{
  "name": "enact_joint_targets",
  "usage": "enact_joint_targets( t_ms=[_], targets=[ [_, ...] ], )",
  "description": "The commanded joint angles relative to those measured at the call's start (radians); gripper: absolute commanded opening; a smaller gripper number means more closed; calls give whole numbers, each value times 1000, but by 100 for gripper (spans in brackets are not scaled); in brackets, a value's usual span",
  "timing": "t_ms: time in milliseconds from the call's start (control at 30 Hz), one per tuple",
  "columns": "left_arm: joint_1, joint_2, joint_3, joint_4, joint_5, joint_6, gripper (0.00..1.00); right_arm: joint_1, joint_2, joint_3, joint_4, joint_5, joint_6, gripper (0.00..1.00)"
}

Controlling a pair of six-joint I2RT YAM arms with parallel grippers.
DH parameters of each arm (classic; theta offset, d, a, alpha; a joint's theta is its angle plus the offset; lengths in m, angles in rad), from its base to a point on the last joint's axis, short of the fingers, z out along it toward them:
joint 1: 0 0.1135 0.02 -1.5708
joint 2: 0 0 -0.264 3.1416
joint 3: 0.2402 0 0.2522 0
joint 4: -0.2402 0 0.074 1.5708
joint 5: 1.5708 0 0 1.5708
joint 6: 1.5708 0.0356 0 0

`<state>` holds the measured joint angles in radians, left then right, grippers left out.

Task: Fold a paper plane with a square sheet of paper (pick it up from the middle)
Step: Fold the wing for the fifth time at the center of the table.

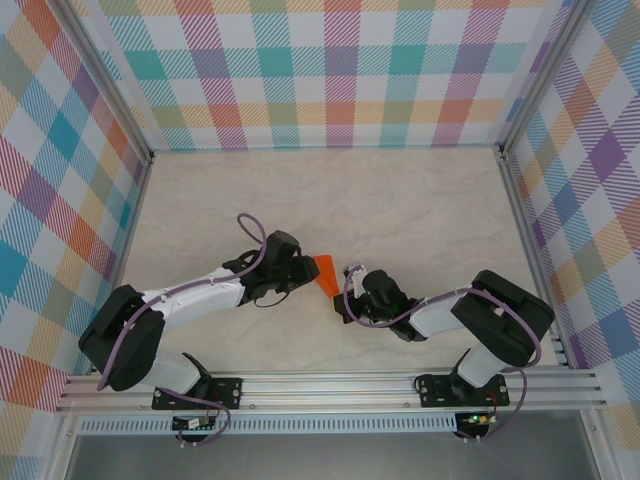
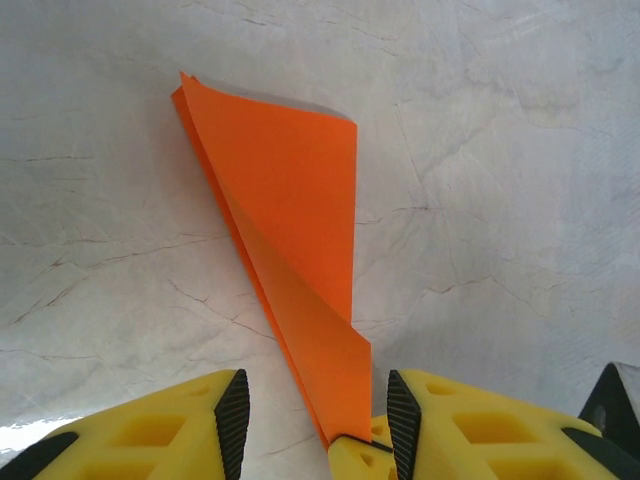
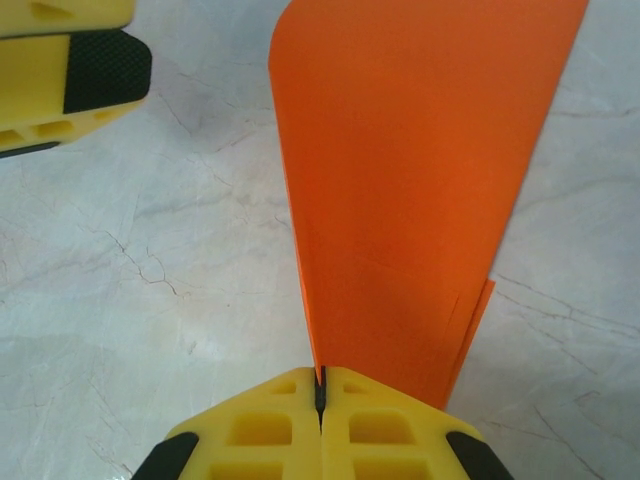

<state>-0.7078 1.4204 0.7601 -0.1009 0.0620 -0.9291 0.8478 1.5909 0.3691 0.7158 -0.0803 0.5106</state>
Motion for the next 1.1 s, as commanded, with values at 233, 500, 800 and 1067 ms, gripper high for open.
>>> enact_joint_targets(
  t_ms=[233, 500, 800, 1067],
  targets=[
    [8, -47, -71, 84, 16, 2, 41, -81, 69, -23, 136, -173, 180, 1],
    [9, 13, -74, 189, 95, 24, 39, -160, 125, -29, 238, -302, 322, 1],
    [8, 130, -22, 312, 196, 50, 39, -193, 139, -36, 252, -329, 415, 2],
    [9, 199, -16, 411, 232, 43, 40, -211, 154, -36, 233, -330, 457, 1]
  ],
)
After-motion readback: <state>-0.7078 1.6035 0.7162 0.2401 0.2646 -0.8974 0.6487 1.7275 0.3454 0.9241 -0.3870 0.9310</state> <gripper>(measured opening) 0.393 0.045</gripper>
